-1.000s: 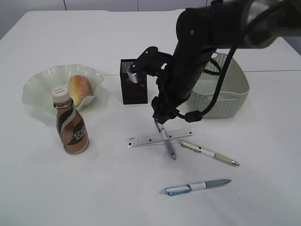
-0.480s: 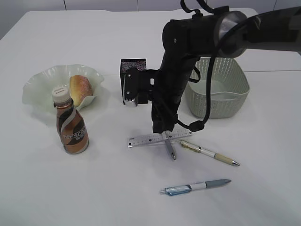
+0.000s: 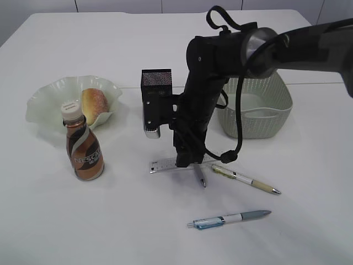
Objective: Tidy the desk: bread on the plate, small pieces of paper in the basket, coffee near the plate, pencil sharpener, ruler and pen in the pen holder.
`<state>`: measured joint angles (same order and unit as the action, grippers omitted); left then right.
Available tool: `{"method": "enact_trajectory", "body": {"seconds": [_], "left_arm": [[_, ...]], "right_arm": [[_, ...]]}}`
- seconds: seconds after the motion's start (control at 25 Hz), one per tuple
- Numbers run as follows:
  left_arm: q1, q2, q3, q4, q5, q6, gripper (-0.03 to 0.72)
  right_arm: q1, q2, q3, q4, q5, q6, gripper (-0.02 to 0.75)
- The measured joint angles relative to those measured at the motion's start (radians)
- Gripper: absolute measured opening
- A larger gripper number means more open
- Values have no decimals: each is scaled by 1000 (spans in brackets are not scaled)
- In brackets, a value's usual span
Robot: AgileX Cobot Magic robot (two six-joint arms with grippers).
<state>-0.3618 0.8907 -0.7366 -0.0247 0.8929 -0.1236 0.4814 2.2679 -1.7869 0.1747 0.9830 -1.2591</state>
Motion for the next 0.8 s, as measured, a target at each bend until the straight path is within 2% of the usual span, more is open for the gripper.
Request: {"method": "enact_trajectory", "body": {"seconds": [0.8], "left_arm": [[0, 0, 0, -29, -28, 0, 324]], "right_arm": [[8, 91, -62, 3, 16, 1, 417]]}}
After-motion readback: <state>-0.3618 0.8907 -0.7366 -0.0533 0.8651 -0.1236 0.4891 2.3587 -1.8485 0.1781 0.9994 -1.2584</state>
